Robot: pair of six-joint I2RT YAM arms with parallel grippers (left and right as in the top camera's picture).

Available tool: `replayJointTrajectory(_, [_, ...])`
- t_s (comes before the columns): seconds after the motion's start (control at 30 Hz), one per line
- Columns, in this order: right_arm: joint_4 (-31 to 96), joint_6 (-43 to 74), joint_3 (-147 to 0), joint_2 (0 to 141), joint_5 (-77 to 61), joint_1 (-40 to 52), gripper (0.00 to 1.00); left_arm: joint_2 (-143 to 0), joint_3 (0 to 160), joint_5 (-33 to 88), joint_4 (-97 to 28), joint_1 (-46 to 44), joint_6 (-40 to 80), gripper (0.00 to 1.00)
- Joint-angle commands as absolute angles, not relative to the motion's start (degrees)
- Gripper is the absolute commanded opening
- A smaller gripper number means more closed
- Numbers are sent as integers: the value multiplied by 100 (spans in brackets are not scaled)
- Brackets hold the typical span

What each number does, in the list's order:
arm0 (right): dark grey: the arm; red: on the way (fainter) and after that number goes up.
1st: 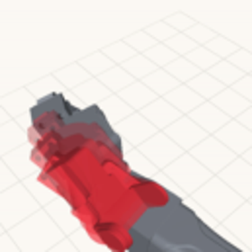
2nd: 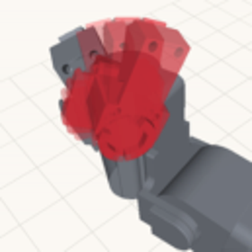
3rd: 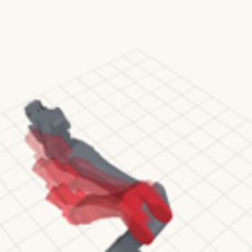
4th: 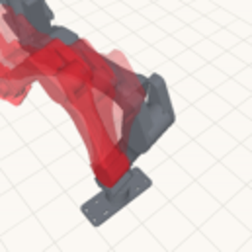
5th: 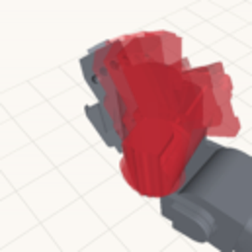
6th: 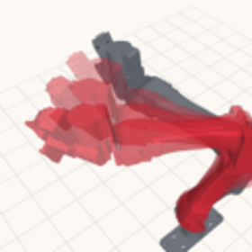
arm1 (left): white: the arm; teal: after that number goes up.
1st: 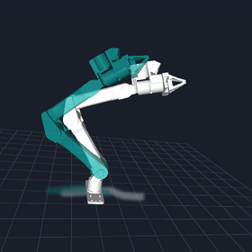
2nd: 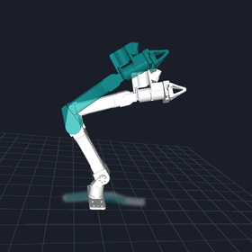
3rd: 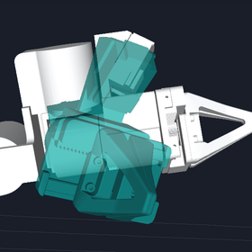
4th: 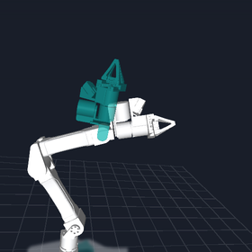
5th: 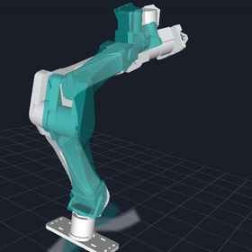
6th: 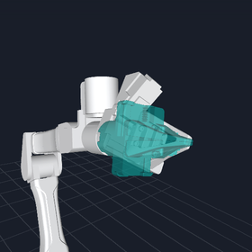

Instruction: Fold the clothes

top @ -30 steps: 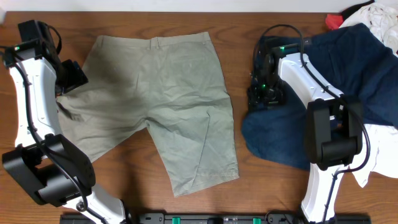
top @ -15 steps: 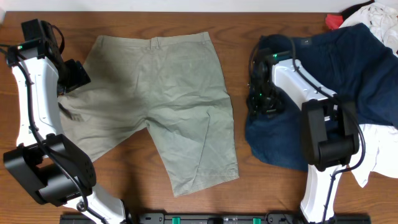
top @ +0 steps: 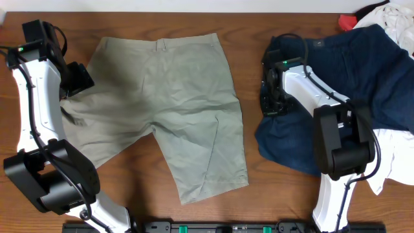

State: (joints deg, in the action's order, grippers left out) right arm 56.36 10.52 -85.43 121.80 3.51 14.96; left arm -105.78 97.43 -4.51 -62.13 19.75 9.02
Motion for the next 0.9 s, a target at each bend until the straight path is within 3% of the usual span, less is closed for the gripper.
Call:
replayJointTrajectory(0.0, [5433,1245,-8468,12291,711,1365,1,-10536,9730,-493,-6233,1957,891,79])
replayJointTrajectory(0.2, [5704,1240,-8956,12213,707,674,1,-10536,9730,-493,-6233,1957,891,79])
replayJointTrajectory(0.6, [7175,1068,-11469,10973,742,-1645,1,-10536,9730,-486,-6228,1955,891,80])
replayJointTrajectory(0.87, [7303,1704,-11673,10624,628,-3533,1,-10536,9730,-255,-6224,1955,888,79])
